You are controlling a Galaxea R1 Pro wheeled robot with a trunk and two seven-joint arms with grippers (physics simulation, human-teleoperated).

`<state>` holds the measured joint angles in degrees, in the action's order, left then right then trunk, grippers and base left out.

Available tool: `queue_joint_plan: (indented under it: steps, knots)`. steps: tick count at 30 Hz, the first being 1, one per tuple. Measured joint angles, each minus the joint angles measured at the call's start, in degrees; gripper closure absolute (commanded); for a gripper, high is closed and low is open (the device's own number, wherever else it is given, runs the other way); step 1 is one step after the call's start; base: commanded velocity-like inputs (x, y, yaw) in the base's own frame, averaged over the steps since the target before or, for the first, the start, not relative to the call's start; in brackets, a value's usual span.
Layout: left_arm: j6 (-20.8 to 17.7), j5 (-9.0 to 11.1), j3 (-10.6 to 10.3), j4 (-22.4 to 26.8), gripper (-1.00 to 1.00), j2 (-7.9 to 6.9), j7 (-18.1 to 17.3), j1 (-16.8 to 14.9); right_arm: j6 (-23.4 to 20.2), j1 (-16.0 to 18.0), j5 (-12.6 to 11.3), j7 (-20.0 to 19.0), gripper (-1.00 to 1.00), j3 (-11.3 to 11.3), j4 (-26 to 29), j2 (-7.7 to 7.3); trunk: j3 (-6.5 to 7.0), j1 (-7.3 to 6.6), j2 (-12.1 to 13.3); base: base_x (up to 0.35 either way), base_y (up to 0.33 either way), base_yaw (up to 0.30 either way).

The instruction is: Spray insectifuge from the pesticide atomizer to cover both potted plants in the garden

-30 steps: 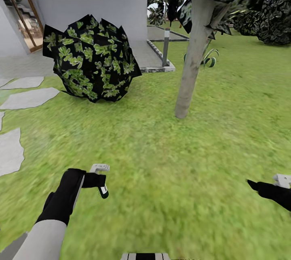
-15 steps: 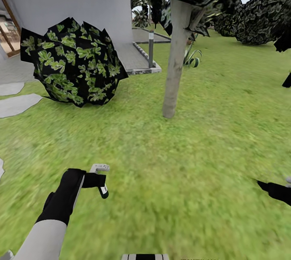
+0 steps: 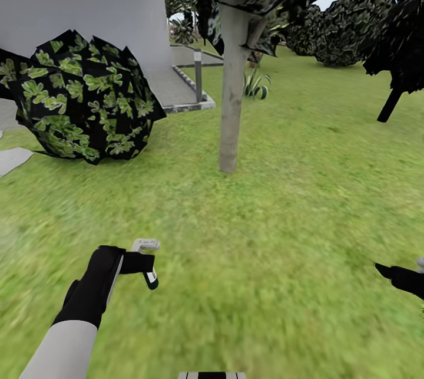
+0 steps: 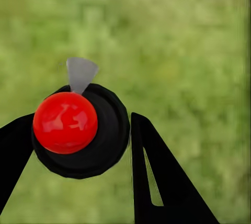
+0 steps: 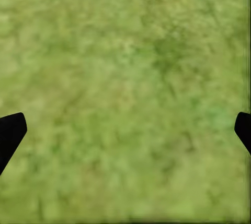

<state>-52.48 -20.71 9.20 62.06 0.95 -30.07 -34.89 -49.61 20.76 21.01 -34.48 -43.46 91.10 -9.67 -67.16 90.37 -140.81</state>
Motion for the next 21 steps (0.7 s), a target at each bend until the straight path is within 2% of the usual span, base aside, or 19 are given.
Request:
queue_joint_plan:
  steps: [21]
  knots:
    - [0.0, 0.0, -0.1, 0.0, 1.0, 0.04, 0.0, 0.0, 0.0, 0.0, 0.0, 0.0, -1.0, 0.0, 0.0, -0.01, 1.12, 0.0, 0.0, 0.0, 0.0, -0.227]
